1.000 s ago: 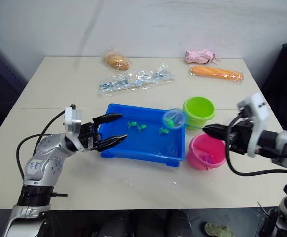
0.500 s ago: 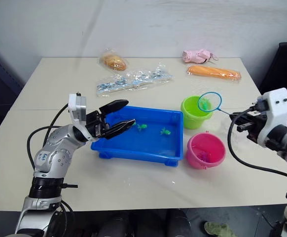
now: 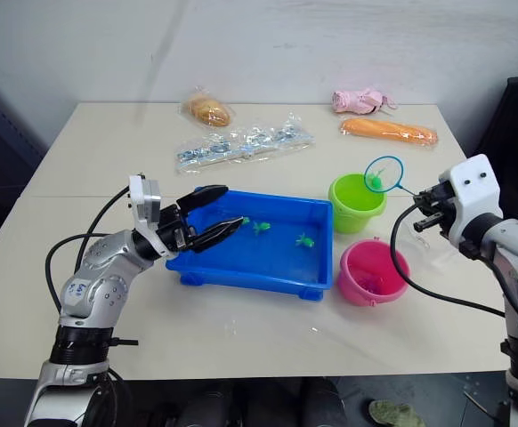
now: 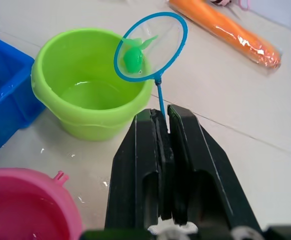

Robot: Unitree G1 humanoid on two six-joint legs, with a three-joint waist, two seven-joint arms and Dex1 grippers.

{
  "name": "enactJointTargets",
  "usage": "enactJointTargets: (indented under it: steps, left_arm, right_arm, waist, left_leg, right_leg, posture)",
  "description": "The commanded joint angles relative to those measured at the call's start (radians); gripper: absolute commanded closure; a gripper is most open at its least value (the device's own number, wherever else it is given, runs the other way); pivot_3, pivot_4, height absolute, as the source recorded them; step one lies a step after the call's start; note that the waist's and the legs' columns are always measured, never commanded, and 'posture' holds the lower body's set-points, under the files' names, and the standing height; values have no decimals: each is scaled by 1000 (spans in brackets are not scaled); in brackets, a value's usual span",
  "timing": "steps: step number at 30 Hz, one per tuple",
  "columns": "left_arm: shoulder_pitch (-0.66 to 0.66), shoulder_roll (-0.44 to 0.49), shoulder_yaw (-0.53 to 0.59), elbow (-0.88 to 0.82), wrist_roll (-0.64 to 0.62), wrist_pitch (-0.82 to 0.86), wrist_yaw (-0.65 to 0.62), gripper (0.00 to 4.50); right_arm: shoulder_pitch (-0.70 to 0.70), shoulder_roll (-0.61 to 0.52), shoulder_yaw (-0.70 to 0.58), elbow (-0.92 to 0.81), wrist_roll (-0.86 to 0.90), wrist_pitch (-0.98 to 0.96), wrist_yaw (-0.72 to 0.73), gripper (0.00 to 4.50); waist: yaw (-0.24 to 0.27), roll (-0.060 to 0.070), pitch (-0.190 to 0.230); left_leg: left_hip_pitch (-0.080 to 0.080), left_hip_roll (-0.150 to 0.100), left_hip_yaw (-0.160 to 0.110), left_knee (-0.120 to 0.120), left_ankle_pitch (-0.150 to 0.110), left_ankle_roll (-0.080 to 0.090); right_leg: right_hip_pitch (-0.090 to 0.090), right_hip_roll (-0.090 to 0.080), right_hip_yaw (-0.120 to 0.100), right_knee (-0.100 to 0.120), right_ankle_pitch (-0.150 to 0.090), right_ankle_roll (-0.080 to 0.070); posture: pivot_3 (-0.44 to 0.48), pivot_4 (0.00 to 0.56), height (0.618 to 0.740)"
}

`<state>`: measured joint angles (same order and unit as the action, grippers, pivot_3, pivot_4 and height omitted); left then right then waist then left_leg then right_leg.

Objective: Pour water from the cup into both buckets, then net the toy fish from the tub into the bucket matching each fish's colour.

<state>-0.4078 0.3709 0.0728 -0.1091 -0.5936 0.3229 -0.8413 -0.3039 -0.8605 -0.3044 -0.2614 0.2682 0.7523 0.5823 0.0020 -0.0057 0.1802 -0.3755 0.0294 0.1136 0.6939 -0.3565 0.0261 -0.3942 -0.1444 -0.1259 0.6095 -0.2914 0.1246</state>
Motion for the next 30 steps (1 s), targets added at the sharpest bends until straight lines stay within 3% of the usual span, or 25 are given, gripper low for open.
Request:
enactJointTargets:
  steps: [1,19,30]
  left_arm:
    - [21,7,8,-58,8,-17,12,30]
    - [24,1,-8,-50,46,-71,22,30]
    - [8,-15,-20,-34,56,-83,18,30]
  right_arm:
    - [5,-35,-2,-31,-39,-71,0,4500]
    - [20,-59,87,164,-353,-585,-119,4500]
    - [62,-12,107,201,-387,-718,-135,4500]
  waist:
    - [0,0,0]
    - [-1,0,0]
    - [-1,0,0]
  left_leg:
    - [0,0,0,0,0,0]
    - [0,0,0,0,0,0]
    - [0,1,0,0,0,0]
  right_leg:
    - [0,0,0,0,0,0]
    - [0,0,0,0,0,0]
    - [0,0,0,0,0,0]
  posture:
    - [0,150,740]
    - [0,150,740]
    - [0,150,740]
